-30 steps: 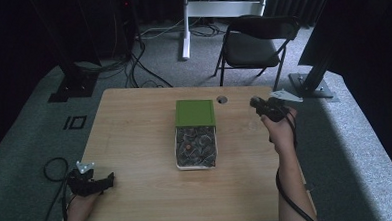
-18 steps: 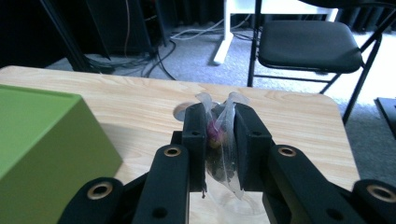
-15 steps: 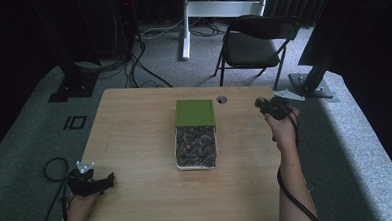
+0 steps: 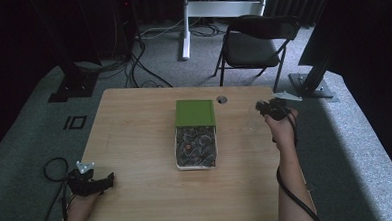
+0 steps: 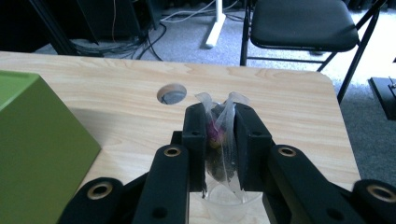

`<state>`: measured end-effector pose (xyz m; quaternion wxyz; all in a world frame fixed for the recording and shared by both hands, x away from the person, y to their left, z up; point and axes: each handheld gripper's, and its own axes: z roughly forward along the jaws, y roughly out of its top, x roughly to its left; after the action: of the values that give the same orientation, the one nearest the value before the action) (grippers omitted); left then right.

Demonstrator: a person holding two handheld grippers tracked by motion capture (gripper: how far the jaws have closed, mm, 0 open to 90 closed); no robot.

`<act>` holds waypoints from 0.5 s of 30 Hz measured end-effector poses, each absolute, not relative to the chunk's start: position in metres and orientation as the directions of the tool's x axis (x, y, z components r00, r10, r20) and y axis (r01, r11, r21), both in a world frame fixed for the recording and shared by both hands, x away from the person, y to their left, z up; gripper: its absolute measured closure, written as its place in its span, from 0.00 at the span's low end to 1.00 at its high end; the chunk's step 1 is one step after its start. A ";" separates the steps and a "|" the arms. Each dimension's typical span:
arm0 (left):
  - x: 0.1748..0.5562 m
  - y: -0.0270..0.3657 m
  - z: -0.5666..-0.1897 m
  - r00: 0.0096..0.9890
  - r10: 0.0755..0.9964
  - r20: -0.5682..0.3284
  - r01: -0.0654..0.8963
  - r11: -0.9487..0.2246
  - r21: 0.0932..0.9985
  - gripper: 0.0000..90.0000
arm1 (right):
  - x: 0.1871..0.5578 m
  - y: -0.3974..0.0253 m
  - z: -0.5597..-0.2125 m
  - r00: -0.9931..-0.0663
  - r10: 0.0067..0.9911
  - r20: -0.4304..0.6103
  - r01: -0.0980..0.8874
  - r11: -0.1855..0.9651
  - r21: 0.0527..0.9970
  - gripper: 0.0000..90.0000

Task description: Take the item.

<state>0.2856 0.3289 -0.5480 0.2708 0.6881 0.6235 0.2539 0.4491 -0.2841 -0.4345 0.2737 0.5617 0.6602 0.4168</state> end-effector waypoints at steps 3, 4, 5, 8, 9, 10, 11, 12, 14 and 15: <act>0.286 0.329 -0.548 0.094 0.996 0.011 0.721 -0.076 0.689 0.00 | 0.450 -0.284 -0.438 -0.217 0.970 0.105 0.521 0.024 0.853 0.85; 0.286 0.329 -0.548 0.094 0.996 0.012 0.720 -0.076 0.689 0.00 | 0.451 -0.285 -0.440 -0.216 0.970 0.108 0.524 0.022 0.852 0.85; 0.286 0.329 -0.548 0.094 0.996 0.012 0.720 -0.076 0.689 0.00 | 0.451 -0.284 -0.441 -0.216 0.971 0.106 0.527 0.024 0.849 0.86; 0.286 0.329 -0.548 0.094 0.996 0.012 0.720 -0.076 0.689 0.00 | 0.454 -0.284 -0.443 -0.213 0.971 0.108 0.536 0.024 0.844 0.85; 0.286 0.329 -0.548 0.094 0.996 0.012 0.720 -0.076 0.689 0.00 | 0.455 -0.284 -0.444 -0.213 0.971 0.107 0.538 0.025 0.842 0.85; 0.286 0.329 -0.548 0.094 0.996 0.012 0.720 -0.076 0.690 0.00 | 0.456 -0.284 -0.446 -0.216 0.971 0.106 0.544 0.029 0.839 0.85; 0.286 0.329 -0.548 0.094 0.996 0.012 0.720 -0.076 0.689 0.00 | 0.457 -0.283 -0.447 -0.213 0.971 0.109 0.548 0.027 0.836 0.85; 0.286 0.329 -0.548 0.094 0.996 0.011 0.720 -0.076 0.690 0.00 | 0.457 -0.283 -0.448 -0.212 0.971 0.107 0.551 0.028 0.834 0.85; 0.286 0.329 -0.548 0.094 0.996 0.012 0.720 -0.076 0.689 0.00 | 0.458 -0.282 -0.451 -0.209 0.972 0.108 0.554 0.026 0.832 0.85; 0.286 0.329 -0.548 0.094 0.996 0.011 0.720 -0.076 0.689 0.00 | 0.459 -0.282 -0.452 -0.209 0.972 0.108 0.556 0.028 0.831 0.85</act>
<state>0.2856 0.3289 -0.5480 0.2710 0.6881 0.6235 0.2539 0.4586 -0.2819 -0.4516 0.2610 0.5723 0.6676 0.3984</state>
